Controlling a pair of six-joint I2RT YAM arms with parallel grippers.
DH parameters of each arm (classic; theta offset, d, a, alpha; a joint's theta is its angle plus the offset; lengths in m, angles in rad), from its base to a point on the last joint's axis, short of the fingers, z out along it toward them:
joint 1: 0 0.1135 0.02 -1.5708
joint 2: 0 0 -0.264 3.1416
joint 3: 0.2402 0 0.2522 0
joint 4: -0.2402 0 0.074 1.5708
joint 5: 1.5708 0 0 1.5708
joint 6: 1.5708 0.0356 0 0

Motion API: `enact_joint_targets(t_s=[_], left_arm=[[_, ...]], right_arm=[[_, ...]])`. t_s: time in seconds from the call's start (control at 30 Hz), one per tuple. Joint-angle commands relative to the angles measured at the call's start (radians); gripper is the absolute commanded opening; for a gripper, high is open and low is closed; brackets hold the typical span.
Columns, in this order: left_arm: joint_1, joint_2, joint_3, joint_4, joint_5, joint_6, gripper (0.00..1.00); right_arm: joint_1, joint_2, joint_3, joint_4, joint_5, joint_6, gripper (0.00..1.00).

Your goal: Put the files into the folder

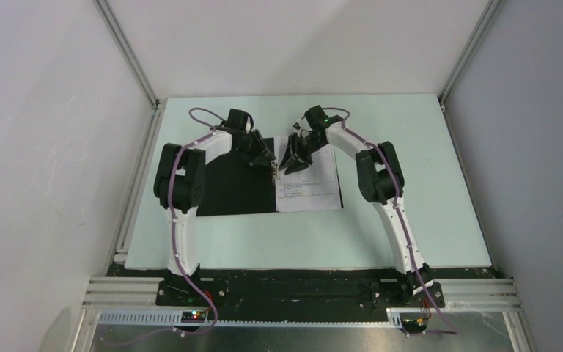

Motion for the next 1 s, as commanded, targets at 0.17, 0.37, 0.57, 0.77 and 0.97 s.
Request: enact_joint_targets(t_s=[0.17,0.37,0.57,0.77,0.97], left_arm=[[0.108,-0.321,0.002,-0.071,-0.050,0.350,0.65],[0.243,-0.540,-0.257,-0.174,-0.143,0.440,0.71],[0.455,-0.656,-0.445,-0.243,-0.150,0.485,0.81],[0.663,-0.631,-0.570,-0.235,-0.078,0.500,0.81],[0.725,-0.540,-0.608,-0.218,0.047,0.586,0.74]], right_arm=[[-0.153,-0.287,-0.022,-0.121,0.103,-0.292,0.46],[-0.261,-0.415,-0.125,-0.203,0.267,-0.524,0.58],[-0.374,-0.496,-0.360,-0.171,0.266,-0.454,0.81],[-0.423,-0.462,-0.444,-0.144,0.181,-0.453,0.84],[-0.406,-0.340,-0.396,-0.134,0.131,-0.442,0.83]])
